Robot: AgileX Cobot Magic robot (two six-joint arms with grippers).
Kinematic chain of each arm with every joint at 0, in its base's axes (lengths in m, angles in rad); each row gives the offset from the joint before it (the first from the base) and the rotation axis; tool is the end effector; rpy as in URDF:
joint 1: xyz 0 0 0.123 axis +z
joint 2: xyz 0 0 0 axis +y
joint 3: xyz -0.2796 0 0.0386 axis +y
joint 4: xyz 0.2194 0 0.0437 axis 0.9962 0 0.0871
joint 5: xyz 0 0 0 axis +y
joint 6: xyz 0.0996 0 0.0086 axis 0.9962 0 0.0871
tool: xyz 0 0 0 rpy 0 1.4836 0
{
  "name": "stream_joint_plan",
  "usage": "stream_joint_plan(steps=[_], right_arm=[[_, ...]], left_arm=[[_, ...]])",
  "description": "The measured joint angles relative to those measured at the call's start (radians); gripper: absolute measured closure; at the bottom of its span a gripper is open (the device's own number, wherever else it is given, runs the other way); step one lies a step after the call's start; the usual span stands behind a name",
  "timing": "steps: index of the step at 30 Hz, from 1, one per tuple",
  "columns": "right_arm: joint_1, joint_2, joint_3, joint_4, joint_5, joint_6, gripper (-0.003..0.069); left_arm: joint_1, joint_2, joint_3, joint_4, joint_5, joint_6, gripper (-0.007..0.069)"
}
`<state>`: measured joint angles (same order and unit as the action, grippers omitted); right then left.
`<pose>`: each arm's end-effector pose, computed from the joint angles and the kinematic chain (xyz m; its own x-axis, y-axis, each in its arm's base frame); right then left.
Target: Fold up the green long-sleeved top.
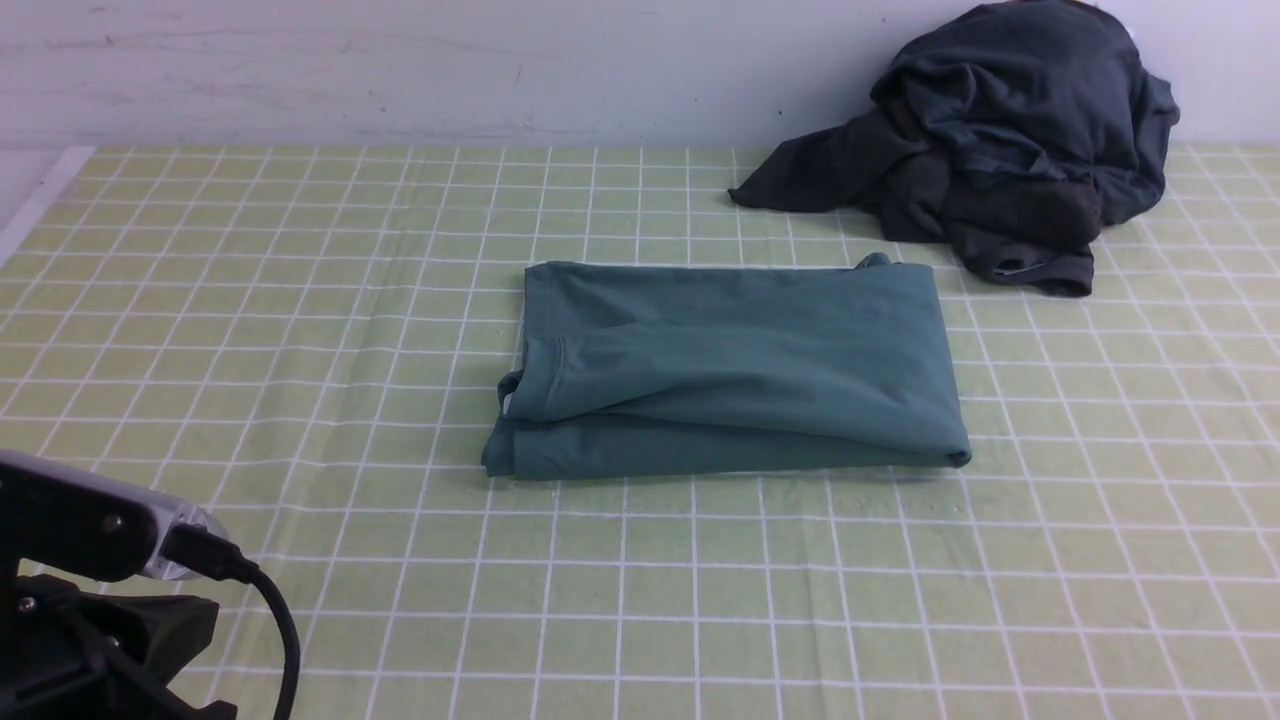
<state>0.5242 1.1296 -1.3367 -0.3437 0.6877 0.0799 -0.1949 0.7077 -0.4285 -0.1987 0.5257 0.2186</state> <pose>0.1946 0.0878 0.4453 -0.2431 -0.3535 -0.9033 -0.3684 0.8951 -0.2512 0.1070 -0.0312 0.2508 -0.6259 0.1704 -0.7611 0.2957 0.9548 -0.0294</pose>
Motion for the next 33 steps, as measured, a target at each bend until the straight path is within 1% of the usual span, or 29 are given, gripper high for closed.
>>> stream_joint_plan(steps=[1,2,3,4,6,9,10,12,14,15,16,19,22,26,28,29,32,33], right_arm=[[0.000,-0.062,0.158,-0.049,-0.116,0.071,0.0670],[0.000,-0.100,0.247,-0.077,-0.180,0.123,0.0670],[0.000,-0.119,0.270,-0.084,-0.196,0.150,0.0670],[0.000,-0.185,0.464,-0.135,-0.324,0.275,0.0670],[0.000,-0.242,0.643,-0.172,-0.432,0.382,0.0670],[0.000,-0.285,0.886,-0.225,-0.651,0.539,0.0670],[0.000,-0.285,0.912,-0.232,-0.679,0.545,0.0670],[0.000,-0.286,1.004,-0.264,-0.788,0.579,0.0670],[0.000,-0.282,1.124,-0.315,-0.962,0.616,0.0670],[0.000,-0.282,1.131,-0.318,-0.974,0.618,0.0670],[0.000,-0.276,1.179,-0.338,-1.062,0.630,0.0670],[0.000,-0.272,1.240,-0.352,-1.188,0.640,0.0670],[0.000,-0.272,1.262,-0.361,-1.246,0.641,0.0670],[0.000,-0.273,1.283,-0.347,-1.233,0.642,0.0670],[0.000,-0.288,1.311,-0.316,-1.225,0.642,0.0670],[-0.005,-0.326,1.349,-0.236,-1.210,0.630,0.0670],[-0.017,-0.419,1.360,-0.113,-1.154,0.586,0.0670],[-0.027,-0.473,1.361,-0.059,-1.124,0.545,0.0670]], left_arm=[[0.000,0.000,0.000,0.000,0.000,0.000,0.0627],[0.000,0.000,0.000,0.000,0.000,0.000,0.0627],[0.000,0.000,0.000,0.000,0.000,0.000,0.0627],[0.000,0.000,0.000,0.000,0.000,0.000,0.0627],[0.000,0.000,0.000,0.000,0.000,0.000,0.0627],[0.000,0.000,0.000,0.000,0.000,0.000,0.0627],[0.000,0.000,0.000,0.000,0.000,0.000,0.0627],[0.000,0.000,0.000,0.000,0.000,0.000,0.0627],[0.000,0.000,0.000,0.000,0.000,0.000,0.0627],[0.000,0.000,0.000,0.000,0.000,0.000,0.0627],[0.000,0.000,0.000,0.000,0.000,0.000,0.0627],[0.000,0.000,0.000,0.000,0.000,0.000,0.0627],[0.000,0.000,0.000,0.000,0.000,0.000,0.0627],[0.000,0.000,0.000,0.000,0.000,0.000,0.0627],[0.000,0.000,0.000,0.000,0.000,0.000,0.0627],[0.000,0.000,0.000,0.000,0.000,0.000,0.0627],[0.000,0.000,0.000,-0.003,0.000,0.000,0.0627],[0.000,0.000,0.000,-0.003,0.000,0.000,0.0627]])
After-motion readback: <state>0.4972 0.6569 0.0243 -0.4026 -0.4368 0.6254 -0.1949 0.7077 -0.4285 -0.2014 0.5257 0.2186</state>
